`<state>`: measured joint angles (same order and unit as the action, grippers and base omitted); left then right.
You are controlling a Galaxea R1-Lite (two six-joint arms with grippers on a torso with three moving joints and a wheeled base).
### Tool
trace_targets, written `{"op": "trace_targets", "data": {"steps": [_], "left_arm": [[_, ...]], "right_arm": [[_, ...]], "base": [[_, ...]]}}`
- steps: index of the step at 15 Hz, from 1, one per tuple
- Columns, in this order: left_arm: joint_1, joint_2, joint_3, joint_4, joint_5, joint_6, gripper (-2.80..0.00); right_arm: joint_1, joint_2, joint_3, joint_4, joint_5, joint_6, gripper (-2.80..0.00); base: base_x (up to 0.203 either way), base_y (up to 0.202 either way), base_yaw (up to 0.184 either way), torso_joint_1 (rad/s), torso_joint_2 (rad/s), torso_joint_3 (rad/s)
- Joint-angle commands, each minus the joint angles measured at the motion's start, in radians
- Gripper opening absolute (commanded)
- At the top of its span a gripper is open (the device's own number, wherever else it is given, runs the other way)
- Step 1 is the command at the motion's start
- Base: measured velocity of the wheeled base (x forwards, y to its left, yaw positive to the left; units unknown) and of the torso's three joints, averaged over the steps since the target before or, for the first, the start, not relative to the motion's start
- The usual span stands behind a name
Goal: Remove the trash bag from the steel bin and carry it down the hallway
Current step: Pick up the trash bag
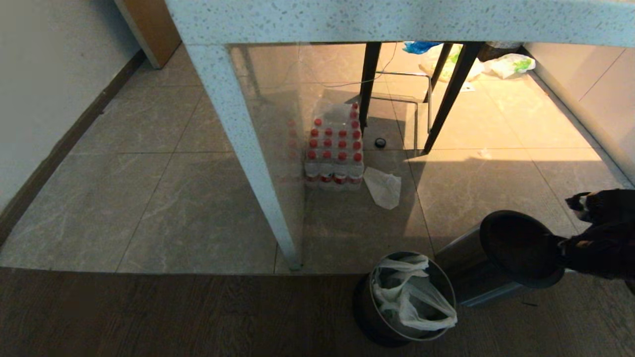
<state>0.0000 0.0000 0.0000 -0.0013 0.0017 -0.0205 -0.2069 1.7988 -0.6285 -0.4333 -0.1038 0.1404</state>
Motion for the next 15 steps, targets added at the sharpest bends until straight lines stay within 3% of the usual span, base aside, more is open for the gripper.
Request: {"op": "trace_targets", "data": {"steps": [1, 3, 5, 7, 10, 12, 15], "left_arm": [[0.000, 0.000, 0.000, 0.000, 0.000, -0.001, -2.80], [0.000, 0.000, 0.000, 0.000, 0.000, -0.001, -2.80], [0.000, 0.000, 0.002, 0.000, 0.000, -0.001, -2.80], [0.000, 0.000, 0.002, 0.000, 0.000, -0.001, -2.80], [0.000, 0.000, 0.002, 0.000, 0.000, -0.001, -2.80], [0.000, 0.000, 0.002, 0.000, 0.000, -0.001, -2.80], [0.000, 0.000, 0.000, 0.000, 0.000, -0.001, -2.80]], "right_arm": [[0.121, -0.134, 0.021, 0.140, -0.003, -0.004, -2.80], [0.290, -0.160, 0.058, 0.186, -0.072, -0.051, -2.80], [0.390, -0.166, 0.085, 0.217, -0.149, -0.236, -2.80], [0.444, -0.168, 0.111, 0.224, -0.123, -0.360, -2.80], [0.502, -0.224, 0.145, 0.349, -0.045, -0.397, -2.80], [0.536, -0.237, 0.148, 0.355, 0.016, -0.401, -2.80], [0.566, -0.231, 0.175, 0.353, 0.024, -0.491, -2.80]], "base": [[0.000, 0.000, 0.000, 0.000, 0.00, 0.000], [0.000, 0.000, 0.000, 0.000, 0.00, 0.000], [0.000, 0.000, 0.000, 0.000, 0.00, 0.000], [0.000, 0.000, 0.000, 0.000, 0.00, 0.000], [0.000, 0.000, 0.000, 0.000, 0.00, 0.000], [0.000, 0.000, 0.000, 0.000, 0.00, 0.000], [0.000, 0.000, 0.000, 0.000, 0.00, 0.000]]}}
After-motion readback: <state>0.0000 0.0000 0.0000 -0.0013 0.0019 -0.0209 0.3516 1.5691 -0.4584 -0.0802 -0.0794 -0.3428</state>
